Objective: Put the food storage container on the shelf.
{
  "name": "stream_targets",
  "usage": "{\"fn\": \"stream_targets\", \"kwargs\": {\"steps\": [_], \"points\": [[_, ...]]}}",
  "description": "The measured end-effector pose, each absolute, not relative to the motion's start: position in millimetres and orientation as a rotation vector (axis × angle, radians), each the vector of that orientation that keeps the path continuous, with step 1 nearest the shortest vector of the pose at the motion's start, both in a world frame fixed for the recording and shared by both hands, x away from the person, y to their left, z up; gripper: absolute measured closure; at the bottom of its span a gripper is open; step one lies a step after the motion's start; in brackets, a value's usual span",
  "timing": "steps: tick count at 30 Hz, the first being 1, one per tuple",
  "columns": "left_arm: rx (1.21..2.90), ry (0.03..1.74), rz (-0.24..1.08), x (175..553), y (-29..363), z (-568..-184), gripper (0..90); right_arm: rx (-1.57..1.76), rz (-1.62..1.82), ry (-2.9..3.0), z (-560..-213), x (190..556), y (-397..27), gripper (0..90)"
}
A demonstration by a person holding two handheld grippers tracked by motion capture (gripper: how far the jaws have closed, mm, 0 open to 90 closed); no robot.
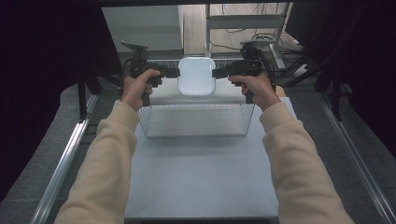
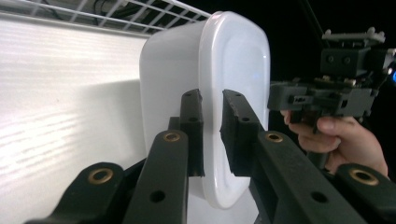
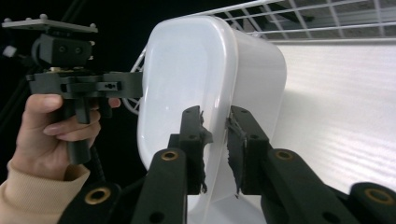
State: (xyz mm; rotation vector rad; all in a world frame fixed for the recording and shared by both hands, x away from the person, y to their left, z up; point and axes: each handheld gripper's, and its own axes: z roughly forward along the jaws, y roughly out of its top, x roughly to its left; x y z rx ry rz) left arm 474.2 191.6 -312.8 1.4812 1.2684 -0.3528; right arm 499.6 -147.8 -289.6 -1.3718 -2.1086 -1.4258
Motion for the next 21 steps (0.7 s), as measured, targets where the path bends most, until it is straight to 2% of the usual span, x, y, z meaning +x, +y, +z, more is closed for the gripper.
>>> {"fn": "stream_targets", "kwargs": {"steps": [7,15,16,19,21], "points": [[1.383,1.304,-0.446,490.0,195.5,-327.7,78.4,-1.444,-1.385,-1.926,-302.9,521.7,-151.2,72.7],[1.369,1.303,-0.441,492.6,193.4,-335.4,74.3,-1.495,-1.417,-1.93,-306.8,522.7,-151.5,72.9],[1.356,1.3,-0.432,492.1,193.4,-334.8,71.8,-1.494,-1.422,-1.93,-306.4,521.7,-150.7,70.0],[1.324,1.293,-0.364,488.2,193.8,-329.3,54.0,-1.474,-1.445,-1.938,-303.2,517.6,-147.7,54.1],[1.33,1.271,-0.329,483.2,194.9,-324.0,45.6,-1.472,-1.477,-2.002,-298.3,511.3,-145.0,46.8]]}}
